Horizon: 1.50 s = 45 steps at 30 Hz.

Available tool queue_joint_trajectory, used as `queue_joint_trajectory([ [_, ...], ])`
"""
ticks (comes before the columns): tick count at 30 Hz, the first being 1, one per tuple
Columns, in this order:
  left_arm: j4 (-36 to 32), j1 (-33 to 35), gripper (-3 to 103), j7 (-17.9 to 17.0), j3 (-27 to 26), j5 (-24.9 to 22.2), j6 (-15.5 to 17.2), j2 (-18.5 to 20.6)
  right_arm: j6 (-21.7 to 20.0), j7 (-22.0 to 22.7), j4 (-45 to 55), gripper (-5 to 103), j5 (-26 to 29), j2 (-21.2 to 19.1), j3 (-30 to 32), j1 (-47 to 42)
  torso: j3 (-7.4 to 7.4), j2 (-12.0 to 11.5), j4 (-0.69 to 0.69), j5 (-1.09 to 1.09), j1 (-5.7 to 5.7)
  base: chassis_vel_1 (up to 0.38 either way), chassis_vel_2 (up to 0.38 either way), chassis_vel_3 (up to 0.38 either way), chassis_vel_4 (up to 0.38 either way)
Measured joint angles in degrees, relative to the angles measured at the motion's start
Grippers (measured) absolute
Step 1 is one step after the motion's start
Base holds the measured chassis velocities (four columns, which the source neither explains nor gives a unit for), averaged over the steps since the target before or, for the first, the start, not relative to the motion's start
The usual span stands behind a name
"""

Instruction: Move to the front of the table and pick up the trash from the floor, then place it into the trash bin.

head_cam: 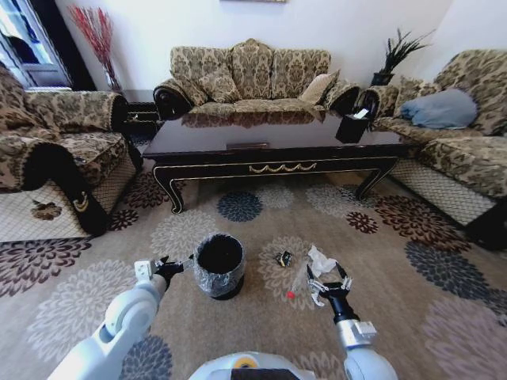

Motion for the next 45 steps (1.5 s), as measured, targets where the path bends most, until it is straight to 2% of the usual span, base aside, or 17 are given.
queue_joint_trajectory([
  [4, 2.7, -3.3, 100, 0.9, 2.2, -0.4, -0.1, -0.4, 0.0, 0.0, 0.0, 100, -0.1, 0.3, -0.1, -0.2, 0.0, 0.0, -0.01, 0.0, 0.0, 0.0, 0.0, 0.0, 0.0],
  [7, 5.2, -6.6, 100, 1.8, 4.7, -0.9, -1.5, -1.8, 0.0, -0.1, -0.3, 100, -0.2, 0.5, -0.2, -0.2, 0.0, 0.0, -0.01, 0.01, 0.0, 0.0, 0.0, 0.0, 0.0],
  [13, 7.7, -9.1, 100, 1.9, 6.9, -1.5, -1.6, -3.2, 0.0, -0.1, -0.5, 100, -0.2, 0.5, -0.2, -0.1, 0.0, 0.0, -0.01, 0.01, 0.0, 0.0, 0.0, 0.0, 0.0],
  [25, 12.6, -12.8, 98, -1.9, 11.2, -5.1, -0.2, -6.0, -0.1, 0.1, -1.0, 100, 0.0, 0.0, 0.0, 0.1, 0.0, 0.0, -0.01, 0.01, 0.0, 0.0, 0.0, 0.0, 0.0],
  [27, 13.2, -13.3, 94, -2.9, 11.6, -6.1, 0.1, -6.2, -0.1, 0.1, -1.0, 100, 0.0, 0.0, 0.0, 0.2, 0.0, 0.0, -0.01, 0.01, 0.0, 0.0, 0.0, 0.0, 0.0],
  [29, 13.8, -13.6, 84, -4.3, 11.8, -6.8, 0.8, -6.3, -0.2, 0.1, -1.1, 100, 0.2, -0.1, 0.1, 0.2, 0.0, 0.0, -0.01, 0.01, 0.0, 0.0, 0.0, 0.0, 0.0],
  [30, 13.8, -13.6, 84, -4.3, 11.8, -6.8, 0.8, -6.3, -0.2, 0.1, -1.1, 100, 0.2, -0.1, 0.1, 0.2, 0.0, 0.0, -0.01, 0.01, 0.0, 0.0, 0.0, 0.0, 0.0],
  [32, 14.3, -13.6, 73, -5.6, 11.8, -7.4, 1.2, -6.2, -0.2, 0.2, -1.1, 100, 0.4, -0.2, 0.1, 0.4, 0.0, 0.0, -0.01, 0.01, 0.0, 0.0, 0.0, 0.0, 0.0],
  [33, 14.5, -13.6, 73, -6.0, 11.7, -7.6, 1.4, -6.2, -0.3, 0.2, -1.1, 100, 0.5, -0.3, 0.1, 0.4, 0.0, 0.0, 0.0, 0.01, 0.0, 0.0, 0.0, 0.0, 0.0],
  [34, 14.7, -13.6, 67, -6.1, 11.6, -7.7, 1.8, -6.0, -0.3, 0.2, -1.1, 100, 0.6, -0.4, 0.1, 0.5, 0.0, 0.0, -0.01, 0.01, 0.0, 0.0, 0.0, 0.0, 0.0],
  [35, 14.7, -13.6, 67, -6.1, 11.6, -7.7, 1.8, -6.0, -0.3, 0.2, -1.1, 100, 0.6, -0.4, 0.1, 0.5, 0.0, 0.0, -0.01, 0.01, 0.0, 0.0, 0.0, 0.0, 0.0],
  [39, 15.0, -13.5, 44, -5.6, 11.4, -7.9, 2.1, -5.8, -0.4, 0.3, -1.1, 100, 0.6, -0.4, 0.1, 0.6, 0.0, 0.0, -0.01, 0.01, 0.0, 0.0, 0.0, 0.0, 0.0],
  [41, 15.1, -13.5, 44, -5.6, 11.4, -7.7, 2.1, -5.8, -0.4, 0.3, -1.1, 100, 0.6, -0.4, 0.1, 0.6, 0.0, 0.0, -0.01, 0.01, 0.0, 0.0, 0.0, 0.0, 0.0],
  [45, 15.1, -12.9, 23, -6.0, 11.0, -7.5, 2.1, -6.1, -0.3, 0.3, -0.9, 100, 0.7, -0.3, 0.2, 0.2, 0.0, 0.0, -0.01, 0.01, 0.0, 0.0, 0.0, 0.0, 0.0],
])
